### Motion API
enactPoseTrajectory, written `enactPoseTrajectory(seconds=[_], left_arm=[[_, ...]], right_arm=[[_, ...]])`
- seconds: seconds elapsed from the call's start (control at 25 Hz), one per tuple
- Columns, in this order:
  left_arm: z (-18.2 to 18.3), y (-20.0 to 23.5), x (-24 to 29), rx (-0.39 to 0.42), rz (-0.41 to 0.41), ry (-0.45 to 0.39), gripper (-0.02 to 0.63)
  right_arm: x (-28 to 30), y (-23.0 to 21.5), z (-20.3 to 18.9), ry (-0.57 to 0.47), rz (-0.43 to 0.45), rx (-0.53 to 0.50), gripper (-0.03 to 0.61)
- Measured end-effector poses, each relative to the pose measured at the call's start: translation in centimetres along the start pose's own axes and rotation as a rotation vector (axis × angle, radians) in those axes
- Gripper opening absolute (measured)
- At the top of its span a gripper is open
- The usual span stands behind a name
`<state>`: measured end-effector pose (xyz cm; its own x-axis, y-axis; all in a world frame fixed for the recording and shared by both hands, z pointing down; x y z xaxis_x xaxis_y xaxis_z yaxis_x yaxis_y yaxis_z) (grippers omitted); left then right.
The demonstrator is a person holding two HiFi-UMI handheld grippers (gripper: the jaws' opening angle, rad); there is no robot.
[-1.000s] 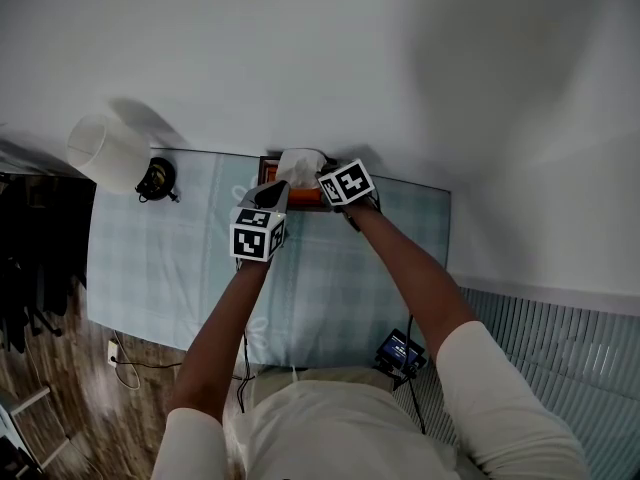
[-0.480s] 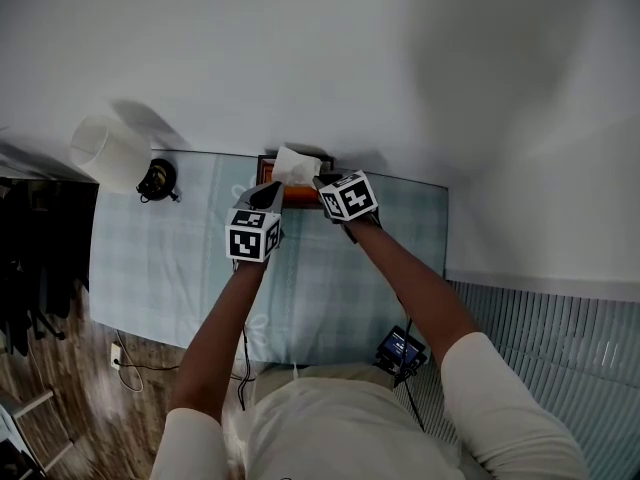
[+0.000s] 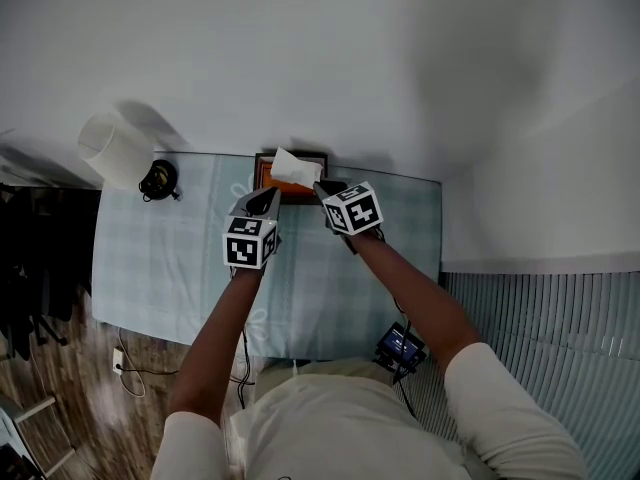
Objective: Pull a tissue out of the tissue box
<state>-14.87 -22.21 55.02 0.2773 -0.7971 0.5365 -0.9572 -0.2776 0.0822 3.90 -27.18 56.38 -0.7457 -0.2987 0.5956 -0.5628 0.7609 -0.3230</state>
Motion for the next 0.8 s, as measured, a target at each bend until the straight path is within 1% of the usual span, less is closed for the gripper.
enactPoseTrajectory(seconds=[0.16, 0.32, 0.52, 0.6, 0.72, 0.8], left_arm=[[-0.5, -0.6, -1.9, -0.002, 0.003, -0.005, 0.008], [-0.8, -1.9, -4.3, -0.009, -0.014, -0.03, 0.008], [-1.0, -3.0, -8.0, -0.063, -0.019, -0.076, 0.008], [-1.1, -3.5, -9.5, -0.072, -0.019, -0.095, 0.008], [-1.1, -4.4, -12.1, -0.036, -0.019, -0.121, 0.008], [-1.2, -5.1, -13.9, -0.05, -0.042, -0.141, 0.008]], right_arm=[[-2.5, 1.9, -0.4, -0.063, -0.015, 0.024, 0.014], [-5.0, 4.6, -1.3, -0.111, -0.023, 0.022, 0.014], [-7.7, 7.9, -2.1, -0.169, -0.019, 0.022, 0.014], [-8.8, 9.4, -2.2, -0.185, -0.015, 0.002, 0.014], [-10.3, 12.0, -2.4, -0.202, -0.004, -0.033, 0.014], [-11.4, 13.8, -2.7, -0.213, 0.007, -0.055, 0.014]])
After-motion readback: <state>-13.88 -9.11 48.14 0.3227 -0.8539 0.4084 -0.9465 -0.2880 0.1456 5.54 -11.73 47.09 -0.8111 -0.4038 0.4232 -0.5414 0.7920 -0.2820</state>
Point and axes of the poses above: the fingertips, and each gripper's own axes: x forward along the fingers, y to its left, z out of its top, the point moved 10 cm from there along -x, backward along the fingers, and after that the axes turned 14 degrees about z, right-handed, at the moved point
